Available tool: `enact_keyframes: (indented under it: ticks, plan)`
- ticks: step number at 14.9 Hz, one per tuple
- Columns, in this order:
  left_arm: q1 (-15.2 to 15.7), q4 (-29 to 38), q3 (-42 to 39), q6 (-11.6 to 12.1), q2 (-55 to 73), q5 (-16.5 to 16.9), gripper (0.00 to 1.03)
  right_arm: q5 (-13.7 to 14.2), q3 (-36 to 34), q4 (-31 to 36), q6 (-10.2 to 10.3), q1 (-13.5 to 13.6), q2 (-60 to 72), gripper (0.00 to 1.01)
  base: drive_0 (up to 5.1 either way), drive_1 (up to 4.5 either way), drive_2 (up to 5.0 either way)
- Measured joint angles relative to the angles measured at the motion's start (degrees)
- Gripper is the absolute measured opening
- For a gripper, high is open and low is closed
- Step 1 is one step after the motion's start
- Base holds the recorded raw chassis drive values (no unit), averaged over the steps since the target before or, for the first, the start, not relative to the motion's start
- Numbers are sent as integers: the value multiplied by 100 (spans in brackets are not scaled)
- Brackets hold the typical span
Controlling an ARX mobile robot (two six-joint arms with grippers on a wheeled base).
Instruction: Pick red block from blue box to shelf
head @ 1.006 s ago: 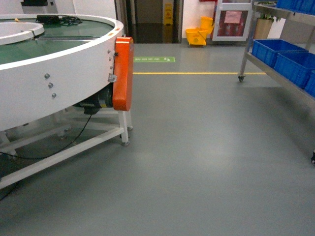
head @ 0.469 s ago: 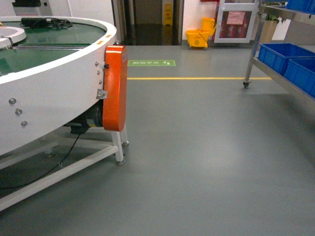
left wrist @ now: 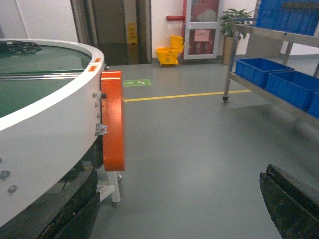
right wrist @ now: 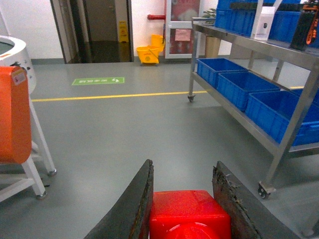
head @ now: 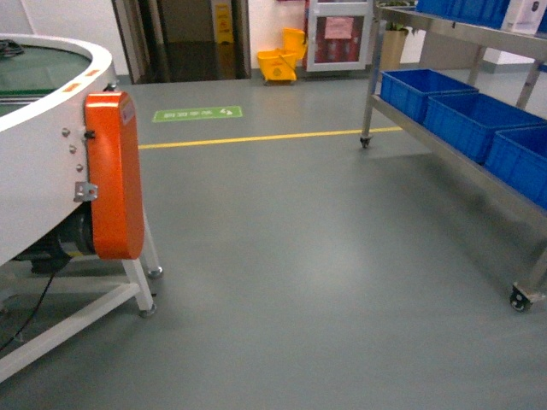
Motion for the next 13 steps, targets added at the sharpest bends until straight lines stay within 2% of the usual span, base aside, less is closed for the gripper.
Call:
enact_keyframes:
  ticks: [13]
  plan:
    - [-2,0,0,0,0,-2,98,0,0,-2,0,0,0,29,-6,425,-436]
